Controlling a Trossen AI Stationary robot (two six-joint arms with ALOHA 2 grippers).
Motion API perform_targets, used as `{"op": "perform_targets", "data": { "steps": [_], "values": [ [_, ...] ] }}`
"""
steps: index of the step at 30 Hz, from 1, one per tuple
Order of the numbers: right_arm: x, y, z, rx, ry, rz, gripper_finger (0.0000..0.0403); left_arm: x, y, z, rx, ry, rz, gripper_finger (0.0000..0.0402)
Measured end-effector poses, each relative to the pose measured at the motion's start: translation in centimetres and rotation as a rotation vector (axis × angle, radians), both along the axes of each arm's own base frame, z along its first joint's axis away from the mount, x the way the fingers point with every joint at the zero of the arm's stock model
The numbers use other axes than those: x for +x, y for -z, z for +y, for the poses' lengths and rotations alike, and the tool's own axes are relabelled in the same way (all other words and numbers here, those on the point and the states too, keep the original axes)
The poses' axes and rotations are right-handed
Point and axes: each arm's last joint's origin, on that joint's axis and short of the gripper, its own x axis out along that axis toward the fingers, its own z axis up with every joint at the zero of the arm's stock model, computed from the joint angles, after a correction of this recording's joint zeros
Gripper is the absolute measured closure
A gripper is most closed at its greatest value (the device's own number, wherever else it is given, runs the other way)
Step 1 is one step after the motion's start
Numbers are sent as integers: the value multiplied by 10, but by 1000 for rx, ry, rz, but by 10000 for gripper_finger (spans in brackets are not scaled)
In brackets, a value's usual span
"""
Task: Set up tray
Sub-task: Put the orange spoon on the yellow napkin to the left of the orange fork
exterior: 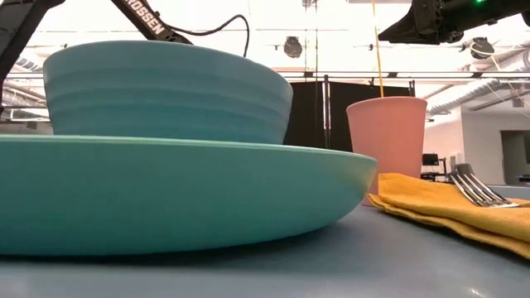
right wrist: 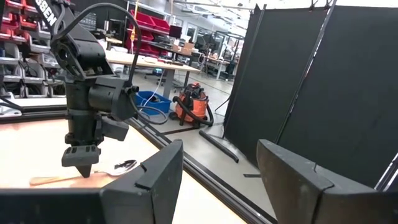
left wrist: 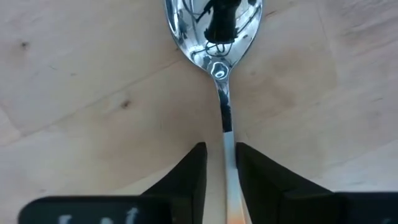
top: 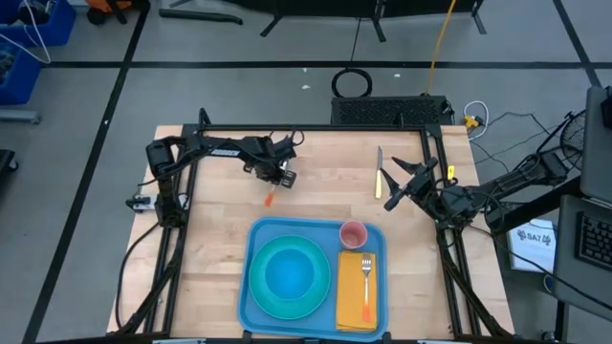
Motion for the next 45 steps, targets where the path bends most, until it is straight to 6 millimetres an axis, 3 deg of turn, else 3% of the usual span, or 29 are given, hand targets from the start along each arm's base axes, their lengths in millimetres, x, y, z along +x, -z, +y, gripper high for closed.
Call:
{"op": "perform_targets", "data": {
  "steps": [7,16,22,27,31,35,45],
  "values": [
    [0,0,0,1,0,-1,206,0,0,-2,32,77,19,385],
    [0,2,0,9,-1,-5,206,1,-5,-8,136,159,56,393],
    [0,2,0,13,0,-9,206,-3,-50,-23,278,180,-31,393],
    [1,2,0,35,-31,-36,206,-6,-98,-63,432,219,-174,394],
    [6,2,0,71,-159,-79,206,-5,-122,-93,568,234,-287,394],
    [18,4,-3,100,-255,-118,206,4,-131,-109,645,285,-384,394],
    [57,21,-6,139,-365,-204,206,24,-130,-118,848,364,-421,394]
  ]
}}
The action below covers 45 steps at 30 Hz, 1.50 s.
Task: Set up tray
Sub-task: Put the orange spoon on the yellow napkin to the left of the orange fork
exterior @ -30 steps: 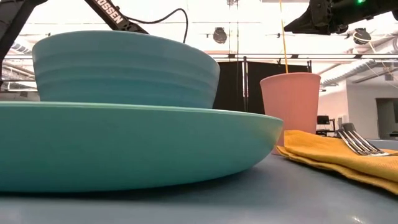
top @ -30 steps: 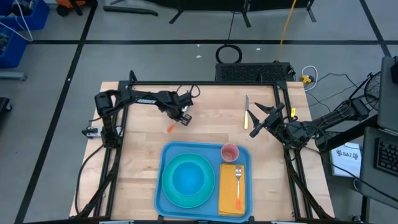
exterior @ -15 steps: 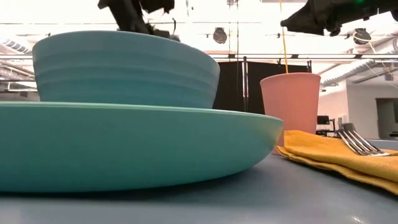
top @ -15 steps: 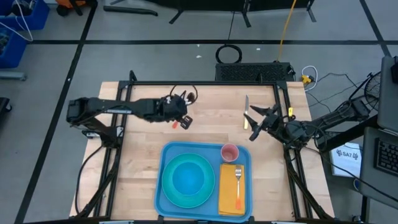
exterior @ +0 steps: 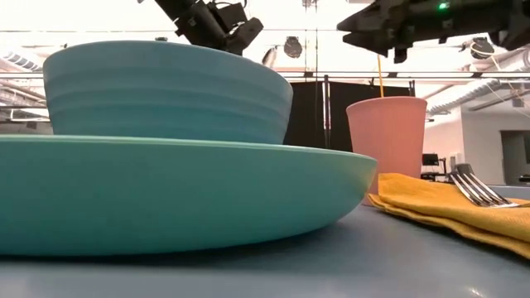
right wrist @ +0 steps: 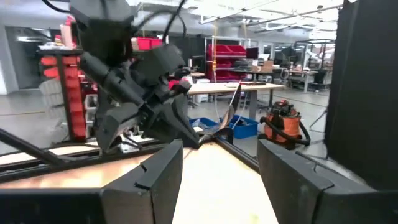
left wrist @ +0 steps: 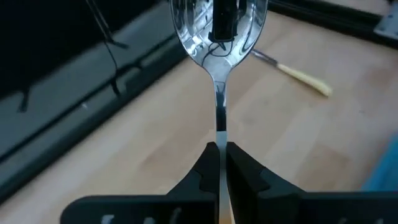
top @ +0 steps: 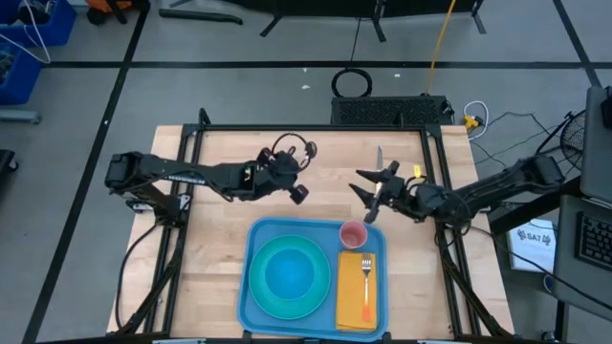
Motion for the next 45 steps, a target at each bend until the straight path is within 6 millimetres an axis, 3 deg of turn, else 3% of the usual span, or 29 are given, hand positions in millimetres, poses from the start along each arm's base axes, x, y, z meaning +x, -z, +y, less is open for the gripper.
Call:
{"op": "perform_targets", "data": {
  "steps": [9,15,21,38,42,45],
  "values": [
    [37,-3,-12,4,-15,2,206,7,-11,0,83,30,-80,394],
    [56,-4,-27,4,20,18,206,16,1,-6,76,55,-59,394],
    [64,-6,-41,45,-28,-13,206,25,15,-15,100,79,-32,394],
    [67,1,-64,131,-51,-18,206,30,9,-19,152,125,-71,394],
    [76,3,-65,132,-57,-5,211,30,9,-19,153,125,-72,394],
    [87,3,-65,128,-100,2,236,30,9,-19,153,126,-71,394]
  ]
}}
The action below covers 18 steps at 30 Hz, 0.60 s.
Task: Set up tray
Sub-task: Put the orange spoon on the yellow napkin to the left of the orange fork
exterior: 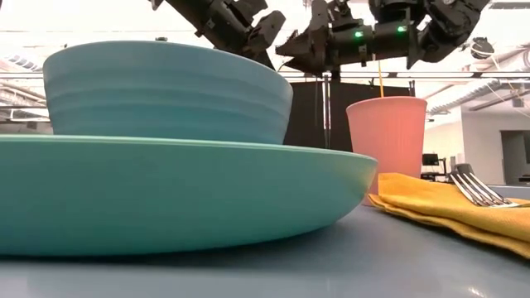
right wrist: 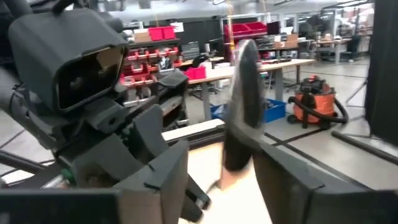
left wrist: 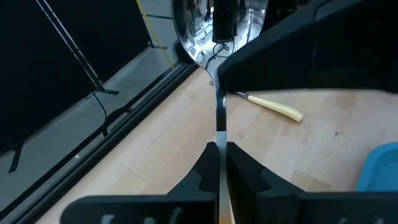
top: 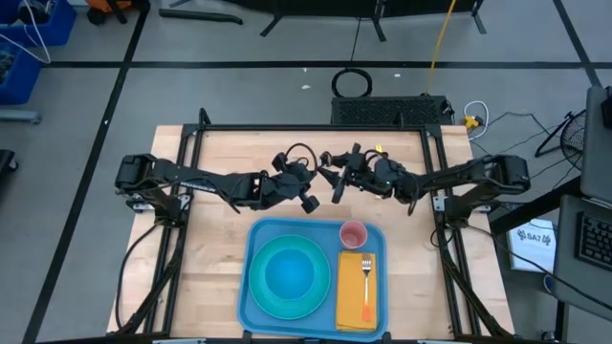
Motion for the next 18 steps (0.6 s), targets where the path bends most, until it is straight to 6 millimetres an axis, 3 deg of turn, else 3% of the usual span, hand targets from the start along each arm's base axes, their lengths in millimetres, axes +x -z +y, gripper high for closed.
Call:
{"op": "perform_targets", "data": {
  "steps": [8,18],
  "values": [
    [15,-10,5,-160,-29,38,388,-1,1,-3,2,16,15,395],
    [11,-13,8,-191,-21,85,393,0,-1,-4,9,47,15,394]
  ]
}}
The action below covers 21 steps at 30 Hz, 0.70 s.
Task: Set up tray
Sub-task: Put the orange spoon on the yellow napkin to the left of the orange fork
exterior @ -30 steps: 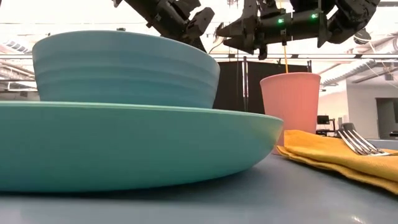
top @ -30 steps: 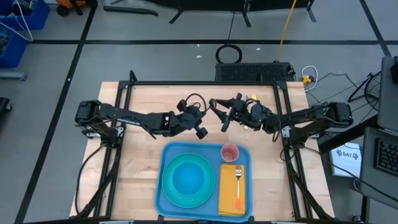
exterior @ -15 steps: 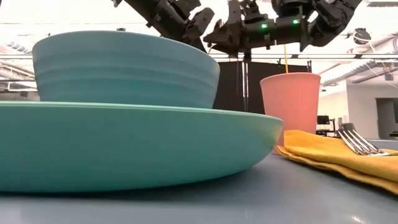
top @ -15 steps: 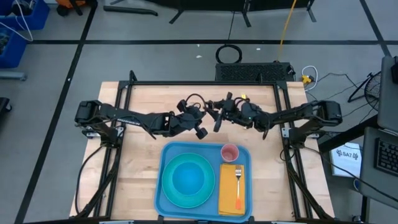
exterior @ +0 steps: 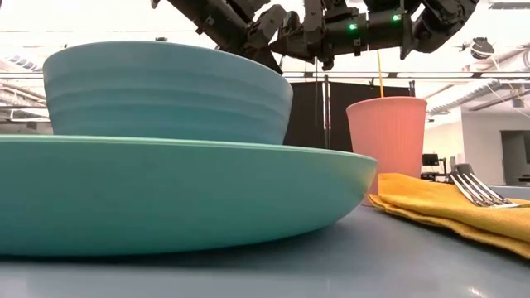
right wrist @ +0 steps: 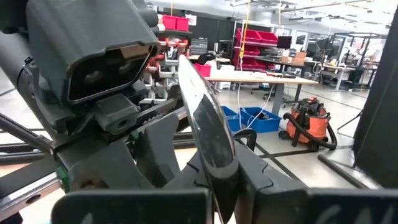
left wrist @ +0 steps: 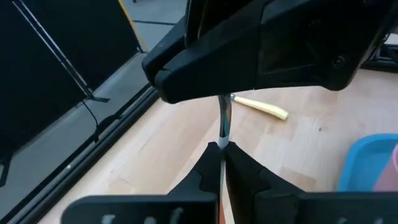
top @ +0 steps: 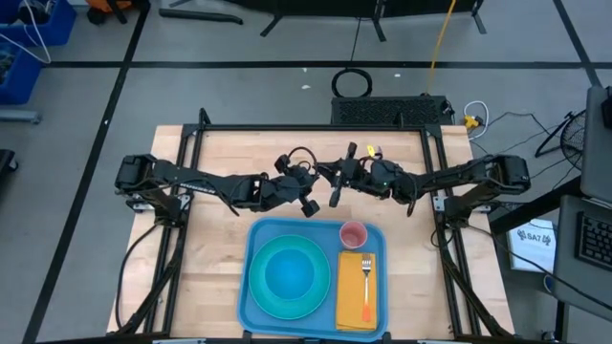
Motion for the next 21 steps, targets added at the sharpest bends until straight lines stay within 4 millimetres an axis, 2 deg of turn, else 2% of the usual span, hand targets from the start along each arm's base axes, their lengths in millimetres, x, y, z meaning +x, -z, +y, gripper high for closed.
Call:
{"op": "perform_targets", "data": {
  "steps": [8,14,21],
  "values": [
    [-11,-14,0,-41,18,-3,393,-1,2,-2,4,-1,14,340],
    [-27,-32,4,-42,-2,2,393,-1,1,-8,44,46,38,328],
    [-57,-57,26,90,-262,-12,393,-1,1,-13,149,78,102,326]
  ]
}}
